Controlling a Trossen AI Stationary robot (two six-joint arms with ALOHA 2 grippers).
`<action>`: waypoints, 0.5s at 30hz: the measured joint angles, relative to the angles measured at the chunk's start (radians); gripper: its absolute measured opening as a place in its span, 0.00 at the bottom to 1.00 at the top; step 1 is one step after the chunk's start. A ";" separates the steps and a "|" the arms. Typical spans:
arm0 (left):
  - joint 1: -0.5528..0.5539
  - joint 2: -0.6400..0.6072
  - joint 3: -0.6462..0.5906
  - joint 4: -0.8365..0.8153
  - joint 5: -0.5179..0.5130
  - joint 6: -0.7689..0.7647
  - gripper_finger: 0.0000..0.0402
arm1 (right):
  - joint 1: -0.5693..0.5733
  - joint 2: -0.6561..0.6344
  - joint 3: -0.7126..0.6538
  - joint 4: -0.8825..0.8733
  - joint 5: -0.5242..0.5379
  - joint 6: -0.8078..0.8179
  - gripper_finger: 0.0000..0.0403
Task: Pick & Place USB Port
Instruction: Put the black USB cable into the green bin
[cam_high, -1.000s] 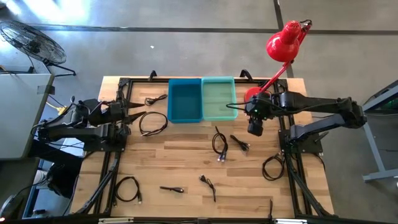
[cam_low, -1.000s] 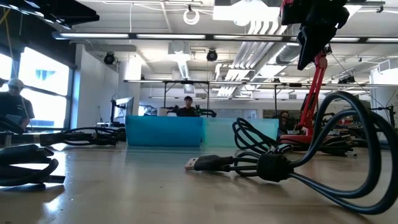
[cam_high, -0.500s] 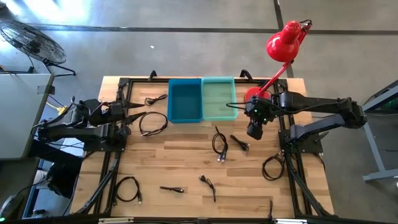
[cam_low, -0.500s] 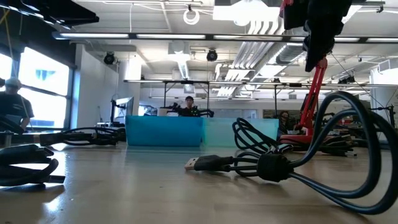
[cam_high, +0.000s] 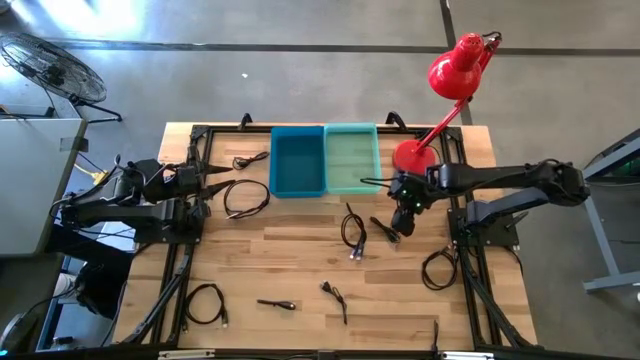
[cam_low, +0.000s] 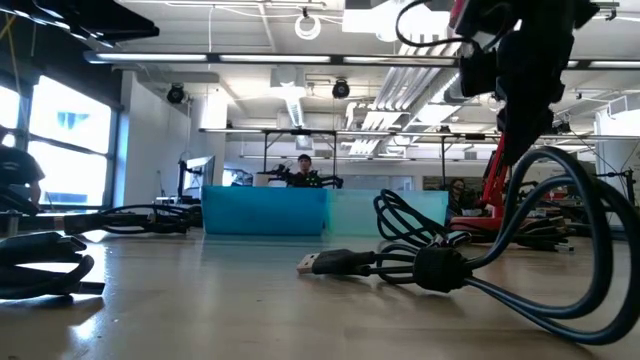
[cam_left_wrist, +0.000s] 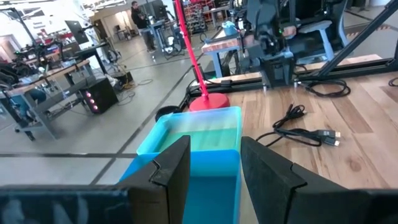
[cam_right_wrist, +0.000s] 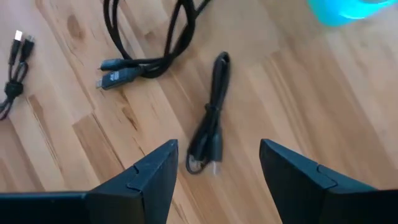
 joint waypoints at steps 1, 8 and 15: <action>0.000 0.000 0.000 0.000 -0.005 0.000 0.35 | 0.000 0.000 -0.023 0.033 -0.008 0.000 0.54; 0.000 0.000 0.000 0.000 -0.009 -0.005 0.35 | 0.000 0.000 -0.162 0.213 -0.039 0.003 0.54; 0.000 0.000 0.000 0.000 -0.009 -0.009 0.35 | 0.003 0.013 -0.203 0.251 -0.034 0.002 0.54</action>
